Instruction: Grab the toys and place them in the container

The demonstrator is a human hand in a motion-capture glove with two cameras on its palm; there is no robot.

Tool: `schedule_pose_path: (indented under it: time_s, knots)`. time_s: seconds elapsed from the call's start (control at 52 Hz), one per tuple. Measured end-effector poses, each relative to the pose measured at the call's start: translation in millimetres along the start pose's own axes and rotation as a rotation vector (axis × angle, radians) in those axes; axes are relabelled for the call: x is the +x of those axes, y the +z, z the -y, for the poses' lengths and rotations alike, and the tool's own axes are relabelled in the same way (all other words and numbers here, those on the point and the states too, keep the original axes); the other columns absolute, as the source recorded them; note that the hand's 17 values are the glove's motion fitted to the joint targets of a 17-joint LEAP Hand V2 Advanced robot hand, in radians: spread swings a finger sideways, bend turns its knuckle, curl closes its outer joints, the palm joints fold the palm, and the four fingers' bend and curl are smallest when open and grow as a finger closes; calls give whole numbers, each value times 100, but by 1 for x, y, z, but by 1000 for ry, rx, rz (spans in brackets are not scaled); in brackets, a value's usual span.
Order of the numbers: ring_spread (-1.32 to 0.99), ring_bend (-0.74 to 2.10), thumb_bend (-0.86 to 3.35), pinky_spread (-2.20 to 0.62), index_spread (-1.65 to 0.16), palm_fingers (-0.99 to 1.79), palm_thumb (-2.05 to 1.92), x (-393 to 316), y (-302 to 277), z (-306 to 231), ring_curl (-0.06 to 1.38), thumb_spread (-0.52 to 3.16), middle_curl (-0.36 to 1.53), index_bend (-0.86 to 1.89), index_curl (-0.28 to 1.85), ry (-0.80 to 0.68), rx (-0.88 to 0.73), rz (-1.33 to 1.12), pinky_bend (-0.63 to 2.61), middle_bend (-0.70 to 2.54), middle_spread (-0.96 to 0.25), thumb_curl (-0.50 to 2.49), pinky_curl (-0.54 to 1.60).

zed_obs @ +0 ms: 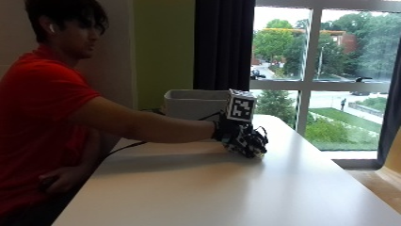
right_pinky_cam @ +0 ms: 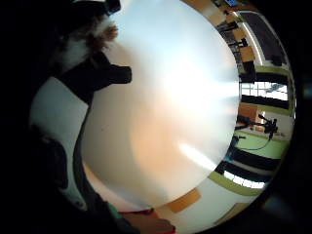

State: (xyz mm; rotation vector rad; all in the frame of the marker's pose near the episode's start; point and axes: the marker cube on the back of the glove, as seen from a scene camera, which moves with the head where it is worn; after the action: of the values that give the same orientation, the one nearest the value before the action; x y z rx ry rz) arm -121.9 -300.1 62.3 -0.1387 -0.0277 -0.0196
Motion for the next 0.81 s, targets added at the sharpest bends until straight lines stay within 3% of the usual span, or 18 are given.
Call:
schedule_pose_path:
  time_s: [0.308, 0.423, 0.481, 0.519, 0.577, 0.615, 0.711, 0.769, 0.808]
  knots:
    - [-11, 67, 10, -22, -43, 59, 40, 5, 0, 12, 29, 122, 21, 49, 57, -4, 121, -79, 105, 21, -17, 44, 33]
    - [-23, 74, 10, -31, -42, 80, 46, 34, -7, 21, 31, 117, 26, 43, 59, 191, 210, -234, 105, 30, -23, 49, 33]
    - [-28, 77, 10, -34, -42, 88, 49, 22, -8, 24, 33, 113, 27, 43, 61, 111, 229, -167, 104, 32, -27, 52, 33]
    - [-31, 79, 10, -36, -41, 91, 51, 42, -12, 24, 34, 110, 28, 42, 63, 185, 239, -234, 103, 33, -29, 54, 34]
    - [-34, 78, 9, -38, -41, 96, 53, 100, -23, 23, 34, 105, 30, 45, 67, 446, 260, -430, 102, 36, -32, 57, 34]
    - [-37, 78, 9, -39, -41, 100, 54, 121, -27, 24, 35, 101, 32, 46, 69, 544, 273, -491, 101, 39, -35, 59, 34]
    - [-41, 77, 8, -40, -40, 104, 57, 96, -23, 30, 35, 94, 35, 50, 75, 419, 292, -406, 97, 41, -39, 64, 34]
    - [-43, 77, 7, -41, -39, 106, 58, 50, -16, 34, 36, 89, 36, 51, 79, 191, 283, -265, 95, 43, -41, 67, 34]
    - [-45, 78, 7, -41, -39, 108, 58, 58, -18, 33, 36, 87, 38, 52, 81, 222, 282, -291, 94, 45, -42, 68, 34]
